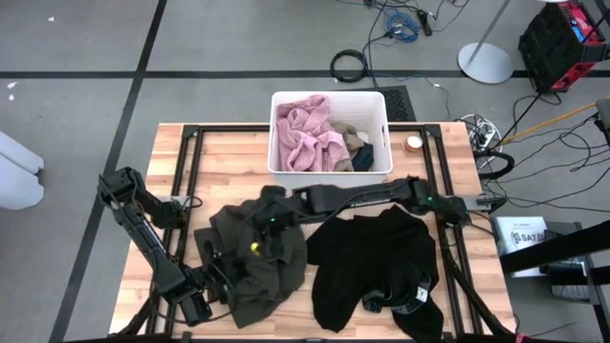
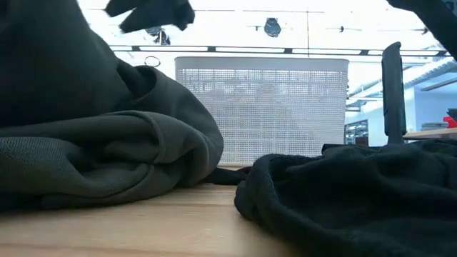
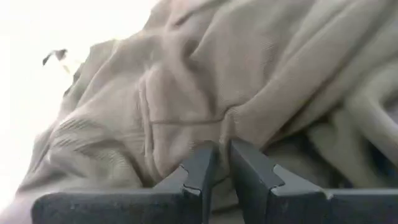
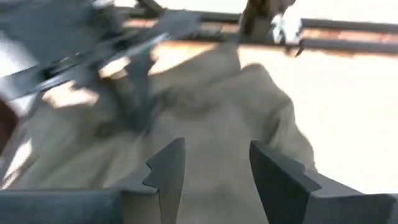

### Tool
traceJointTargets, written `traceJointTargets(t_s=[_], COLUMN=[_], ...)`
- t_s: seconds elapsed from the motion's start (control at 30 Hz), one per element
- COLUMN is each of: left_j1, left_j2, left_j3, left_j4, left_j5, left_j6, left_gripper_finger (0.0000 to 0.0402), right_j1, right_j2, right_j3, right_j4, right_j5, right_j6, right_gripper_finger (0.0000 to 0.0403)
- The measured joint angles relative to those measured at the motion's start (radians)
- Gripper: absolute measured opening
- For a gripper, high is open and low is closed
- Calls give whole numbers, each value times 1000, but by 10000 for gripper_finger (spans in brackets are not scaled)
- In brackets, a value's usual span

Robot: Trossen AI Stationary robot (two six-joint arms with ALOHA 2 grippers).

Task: Sort clothes
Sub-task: Fold the gray jacket

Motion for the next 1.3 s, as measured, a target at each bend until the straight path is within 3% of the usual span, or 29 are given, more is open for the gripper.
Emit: traceJointTargets(t_s=[0.13,0.23,0.5,0.77,1.0,1.1,1.23,1.3], left_j1=[-9,-15,-16,-57,-87,-98,-112,-104], left_j2=[0,0,0,-27,-133,-185,-239,-252], left_j3=[0,0,0,55,133,170,193,193], left_j4=[-134,-159,-175,-324,-421,-416,-308,-244], left_j5=[93,128,225,215,93,-62,-372,-423], left_j6=[-122,-136,-138,-268,-318,-318,-298,-276], left_gripper_finger=[65,65,65,65,65,65,65,65], right_j1=[29,58,112,110,110,110,110,110], right_j2=[-23,-12,-7,-8,-8,-8,-8,-8], right_j3=[0,-17,-226,-424,-599,-635,-644,-644], right_j4=[-188,-209,348,595,867,916,923,923], right_j5=[-79,-87,-11,-5,-11,-11,-9,-9], right_j6=[21,26,14,78,112,116,120,109], right_gripper_finger=[167,167,167,167,167,167,167,167])
